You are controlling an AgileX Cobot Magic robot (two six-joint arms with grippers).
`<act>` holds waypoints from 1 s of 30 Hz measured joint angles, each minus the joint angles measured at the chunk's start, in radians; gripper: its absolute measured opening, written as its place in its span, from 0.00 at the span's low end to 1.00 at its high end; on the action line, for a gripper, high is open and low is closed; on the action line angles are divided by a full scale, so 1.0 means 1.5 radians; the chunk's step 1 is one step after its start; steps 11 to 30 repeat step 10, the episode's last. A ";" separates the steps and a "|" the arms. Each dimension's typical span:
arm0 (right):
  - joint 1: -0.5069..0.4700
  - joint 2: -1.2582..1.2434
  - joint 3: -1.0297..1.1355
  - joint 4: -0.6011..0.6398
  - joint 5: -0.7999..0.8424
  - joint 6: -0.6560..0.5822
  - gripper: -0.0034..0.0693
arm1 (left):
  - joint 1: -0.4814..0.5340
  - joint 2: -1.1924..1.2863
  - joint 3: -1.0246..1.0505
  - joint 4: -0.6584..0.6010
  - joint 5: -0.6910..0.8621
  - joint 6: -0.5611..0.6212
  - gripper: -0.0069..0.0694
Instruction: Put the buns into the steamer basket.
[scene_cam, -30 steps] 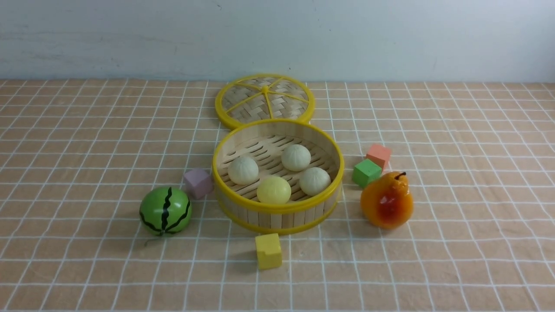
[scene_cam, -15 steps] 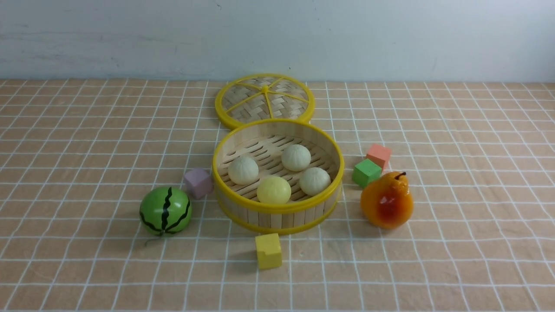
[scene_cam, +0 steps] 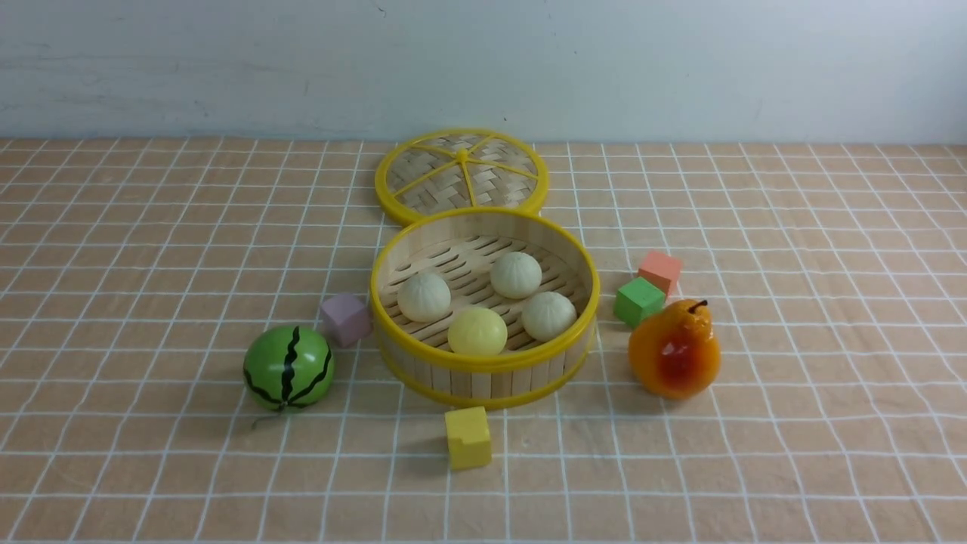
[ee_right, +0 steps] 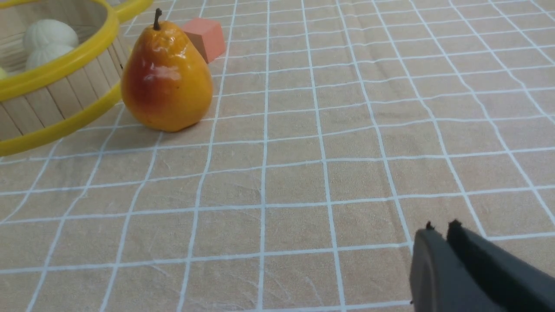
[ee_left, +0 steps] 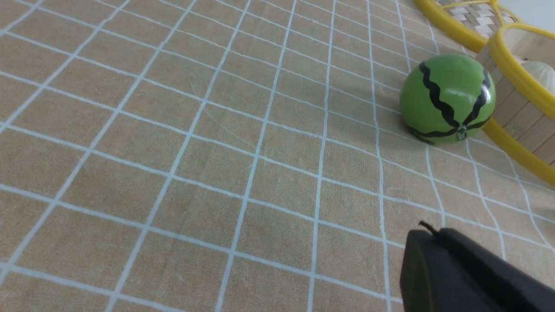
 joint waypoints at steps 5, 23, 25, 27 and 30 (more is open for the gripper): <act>0.000 0.000 0.000 0.000 0.000 0.000 0.10 | 0.000 0.000 0.000 0.000 0.000 0.000 0.08; 0.000 0.000 0.000 0.000 0.000 0.000 0.10 | 0.000 0.000 0.000 0.000 0.000 0.000 0.08; 0.000 0.000 0.000 0.000 0.000 0.000 0.10 | 0.000 0.000 0.000 0.000 0.000 0.000 0.08; 0.000 0.000 0.000 0.000 0.000 0.000 0.10 | 0.000 0.000 0.000 0.000 0.000 0.000 0.08; 0.000 0.000 0.000 0.000 0.000 0.000 0.10 | 0.000 0.000 0.000 0.000 0.000 0.000 0.08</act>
